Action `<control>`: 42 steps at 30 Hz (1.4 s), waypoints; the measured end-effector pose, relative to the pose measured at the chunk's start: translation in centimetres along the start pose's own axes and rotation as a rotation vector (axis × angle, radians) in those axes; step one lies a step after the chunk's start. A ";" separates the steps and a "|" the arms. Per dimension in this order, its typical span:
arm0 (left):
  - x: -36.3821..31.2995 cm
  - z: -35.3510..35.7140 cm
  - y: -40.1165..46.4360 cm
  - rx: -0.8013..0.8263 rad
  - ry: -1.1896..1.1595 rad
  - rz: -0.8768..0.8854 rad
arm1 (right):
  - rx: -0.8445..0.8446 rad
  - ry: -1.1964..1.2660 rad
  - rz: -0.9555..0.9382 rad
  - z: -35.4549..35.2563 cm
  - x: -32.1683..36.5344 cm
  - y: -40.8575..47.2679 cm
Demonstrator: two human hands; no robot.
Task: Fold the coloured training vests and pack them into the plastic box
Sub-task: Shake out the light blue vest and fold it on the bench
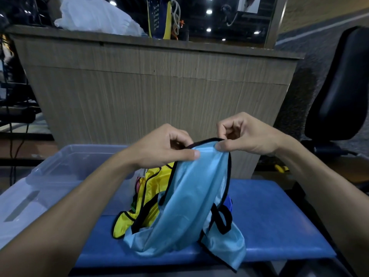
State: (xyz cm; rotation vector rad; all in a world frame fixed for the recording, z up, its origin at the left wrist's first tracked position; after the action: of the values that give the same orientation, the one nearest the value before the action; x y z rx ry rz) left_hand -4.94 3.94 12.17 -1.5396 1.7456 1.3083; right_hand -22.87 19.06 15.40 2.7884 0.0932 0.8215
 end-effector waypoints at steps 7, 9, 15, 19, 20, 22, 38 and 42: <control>0.7 -0.5 -0.3 -0.047 0.187 -0.039 | -0.167 -0.105 -0.019 -0.8 -0.2 0.6; 1.3 -0.1 -0.6 -0.031 0.185 -0.057 | -0.259 -0.233 -0.045 -1.7 0.1 0.9; 2.4 -0.2 -2.3 0.039 0.168 -0.116 | -0.651 -0.628 -0.037 -4.0 -0.1 1.2; -0.9 -2.3 -3.2 -0.040 0.127 -0.077 | -0.792 -0.665 0.053 -4.8 -1.6 1.1; -2.7 -3.2 -3.1 -0.144 0.041 -0.018 | -0.803 -0.640 0.070 -4.9 -2.1 1.1; -6.5 -5.3 -2.7 -0.332 -0.182 0.065 | -0.800 -0.545 0.073 -5.0 -2.9 1.2; 3.3 -5.8 -7.9 0.031 0.355 -0.393 | -1.060 -0.189 0.208 -6.7 -2.7 1.1; 0.1 -7.1 -8.6 -0.206 -0.094 -0.285 | -1.004 -0.165 0.204 -6.4 -3.2 -0.3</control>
State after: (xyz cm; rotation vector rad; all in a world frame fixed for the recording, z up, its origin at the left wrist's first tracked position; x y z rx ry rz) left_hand 4.81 -1.53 12.26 -1.7337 1.3103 1.4194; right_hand -29.02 20.29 18.82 1.8982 -0.4983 0.4647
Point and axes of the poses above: each hand's wrist, its own y-axis towards the middle knuckle, its own z-axis out of the palm, x = y × z, the point moved 2 cm from there along y, towards the middle knuckle, and after that the axes turned 11 degrees about -y, right-handed, at the moved point
